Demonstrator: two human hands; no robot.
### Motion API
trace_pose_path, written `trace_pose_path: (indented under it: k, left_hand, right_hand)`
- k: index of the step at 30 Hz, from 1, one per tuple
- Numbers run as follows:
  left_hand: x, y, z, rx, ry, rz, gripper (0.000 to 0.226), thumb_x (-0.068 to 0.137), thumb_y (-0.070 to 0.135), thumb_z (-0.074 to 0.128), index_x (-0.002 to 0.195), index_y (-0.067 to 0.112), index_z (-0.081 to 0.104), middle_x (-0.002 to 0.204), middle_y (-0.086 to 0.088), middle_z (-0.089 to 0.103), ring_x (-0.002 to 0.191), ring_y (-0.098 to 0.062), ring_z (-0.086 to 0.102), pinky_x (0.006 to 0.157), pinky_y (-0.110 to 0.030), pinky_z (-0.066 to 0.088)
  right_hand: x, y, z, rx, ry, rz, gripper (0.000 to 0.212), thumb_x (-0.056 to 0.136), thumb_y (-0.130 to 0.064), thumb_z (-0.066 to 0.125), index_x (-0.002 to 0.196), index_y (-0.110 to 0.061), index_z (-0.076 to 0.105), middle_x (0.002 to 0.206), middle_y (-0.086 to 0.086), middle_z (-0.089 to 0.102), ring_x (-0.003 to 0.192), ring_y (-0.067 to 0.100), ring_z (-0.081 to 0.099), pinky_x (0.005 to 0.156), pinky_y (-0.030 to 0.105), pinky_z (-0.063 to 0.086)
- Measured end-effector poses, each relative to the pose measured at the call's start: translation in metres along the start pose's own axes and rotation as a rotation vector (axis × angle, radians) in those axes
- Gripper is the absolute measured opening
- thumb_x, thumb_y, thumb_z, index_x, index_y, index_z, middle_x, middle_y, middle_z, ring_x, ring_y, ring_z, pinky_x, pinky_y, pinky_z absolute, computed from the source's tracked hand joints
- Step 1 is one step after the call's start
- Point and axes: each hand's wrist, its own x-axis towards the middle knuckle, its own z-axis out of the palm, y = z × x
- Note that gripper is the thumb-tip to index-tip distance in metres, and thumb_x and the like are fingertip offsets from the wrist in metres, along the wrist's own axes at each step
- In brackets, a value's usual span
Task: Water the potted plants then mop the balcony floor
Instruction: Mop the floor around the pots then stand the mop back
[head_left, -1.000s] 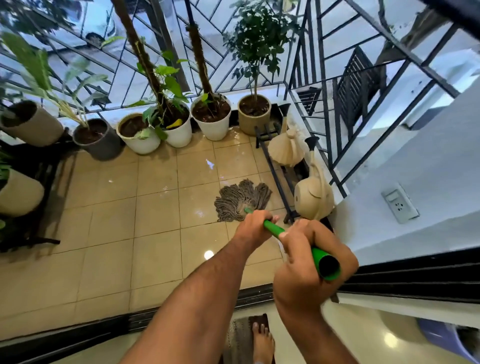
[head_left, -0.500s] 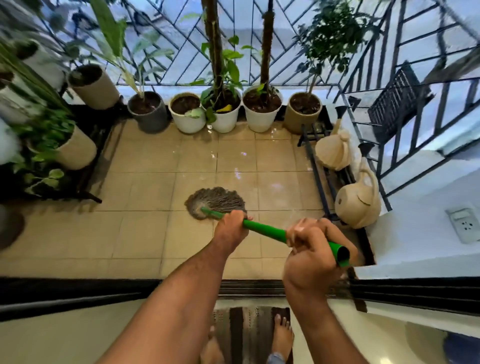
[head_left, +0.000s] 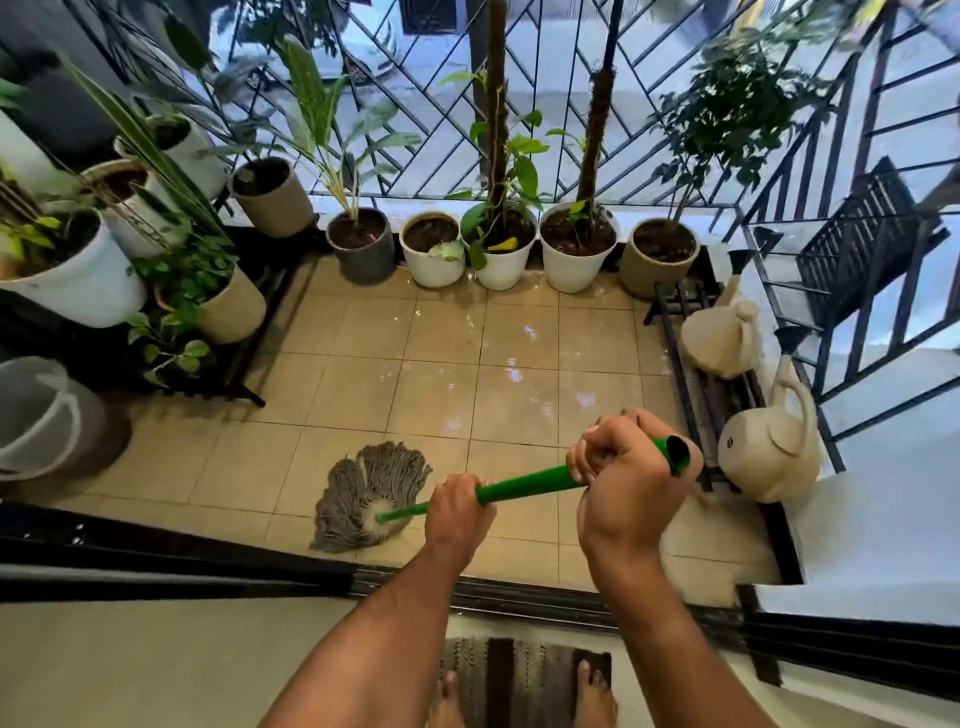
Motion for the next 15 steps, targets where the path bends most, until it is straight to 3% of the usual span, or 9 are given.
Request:
trace_pose_path:
  k: [5,9,15]
  left_hand:
    - [-0.002,0.059,0.013,-0.132,0.059,-0.052,0.020,0.094,0.021,0.055,0.085,0.014,0.071,0.085,-0.003,0.067,0.078,-0.023,0.065,0.070,-0.044,0.060]
    - [-0.007,0.134,0.030,-0.218,0.054,-0.060,0.016,0.089,0.020,0.058,0.083,0.014,0.072,0.085,-0.005,0.070,0.083,-0.028,0.067,0.064,-0.035,0.053]
    - [-0.030,0.252,0.064,-0.289,-0.068,0.032,0.026,0.090,0.019,0.056,0.069,0.005,0.056,0.082,-0.018,0.069,0.088,-0.040,0.067,0.057,-0.041,0.041]
  right_hand:
    - [0.027,-0.030,-0.019,-0.028,-0.039,-0.049,0.028,0.065,0.006,0.051,0.043,-0.007,0.039,0.042,0.003,0.030,0.041,0.019,0.030,0.043,0.028,0.028]
    - [0.063,-0.064,-0.054,-0.084,-0.047,-0.119,0.033,0.065,0.006,0.053,0.042,-0.011,0.036,0.042,0.003,0.028,0.041,0.027,0.027,0.042,0.038,0.026]
    - [0.116,-0.113,-0.113,-0.188,0.032,-0.225,0.031,0.065,0.003,0.056,0.048,0.006,0.030,0.044,0.021,0.022,0.041,0.039,0.024,0.040,0.047,0.023]
